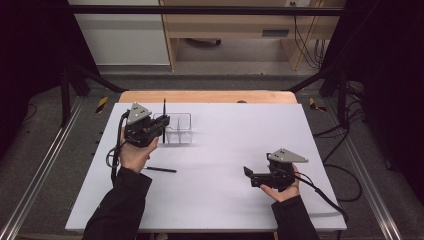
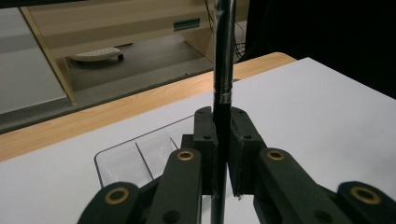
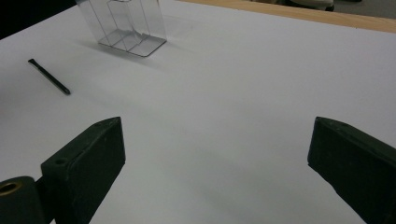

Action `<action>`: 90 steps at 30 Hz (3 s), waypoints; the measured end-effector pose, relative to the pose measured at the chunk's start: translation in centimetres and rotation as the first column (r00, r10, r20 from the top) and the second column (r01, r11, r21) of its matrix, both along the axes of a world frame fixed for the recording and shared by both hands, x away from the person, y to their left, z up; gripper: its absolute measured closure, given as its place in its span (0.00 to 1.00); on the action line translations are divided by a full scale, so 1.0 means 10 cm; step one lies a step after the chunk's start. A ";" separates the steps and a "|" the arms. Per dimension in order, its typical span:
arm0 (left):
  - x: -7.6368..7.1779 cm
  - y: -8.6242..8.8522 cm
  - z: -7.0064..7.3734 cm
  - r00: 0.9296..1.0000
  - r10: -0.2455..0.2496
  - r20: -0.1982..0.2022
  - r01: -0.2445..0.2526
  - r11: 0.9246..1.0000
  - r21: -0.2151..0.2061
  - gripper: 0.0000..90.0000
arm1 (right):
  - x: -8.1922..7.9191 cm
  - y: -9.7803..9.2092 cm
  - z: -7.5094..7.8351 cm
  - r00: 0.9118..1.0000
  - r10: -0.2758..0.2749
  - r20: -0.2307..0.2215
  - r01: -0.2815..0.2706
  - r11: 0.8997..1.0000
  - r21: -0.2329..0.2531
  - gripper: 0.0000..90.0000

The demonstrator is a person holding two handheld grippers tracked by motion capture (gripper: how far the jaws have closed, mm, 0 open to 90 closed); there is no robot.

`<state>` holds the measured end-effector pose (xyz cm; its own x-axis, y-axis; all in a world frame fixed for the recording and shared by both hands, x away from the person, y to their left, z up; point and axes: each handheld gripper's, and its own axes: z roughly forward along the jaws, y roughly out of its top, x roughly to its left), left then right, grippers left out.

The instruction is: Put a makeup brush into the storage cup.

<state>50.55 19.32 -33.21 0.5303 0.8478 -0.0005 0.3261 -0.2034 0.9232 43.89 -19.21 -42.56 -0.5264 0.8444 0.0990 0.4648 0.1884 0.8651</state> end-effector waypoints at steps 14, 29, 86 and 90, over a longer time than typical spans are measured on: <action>0.24 -0.08 0.02 1.000 0.015 -0.006 -0.015 1.000 0.006 0.92 | 0.00 0.00 0.00 1.000 0.006 0.001 -0.006 1.000 0.003 0.05; 0.49 -0.13 0.01 0.999 0.035 0.000 -0.035 0.999 -0.001 0.92 | 0.01 0.01 -0.01 1.000 0.012 -0.003 -0.012 1.000 0.007 0.05; 0.90 -0.12 -0.33 0.996 0.076 -0.043 -0.075 0.997 0.010 0.92 | 0.01 0.00 0.00 1.000 0.014 0.003 -0.014 1.000 0.017 0.05; 0.89 -0.11 -0.38 0.996 0.077 -0.051 -0.077 0.997 0.011 0.92 | 0.01 0.00 0.00 1.000 0.015 0.004 -0.015 1.000 0.018 0.05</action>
<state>59.49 18.24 -37.00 0.4627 0.8863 -0.0184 0.3878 -0.1837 0.9033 44.01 -19.21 -42.53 -0.5395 0.8345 0.1119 0.4588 0.1799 0.8701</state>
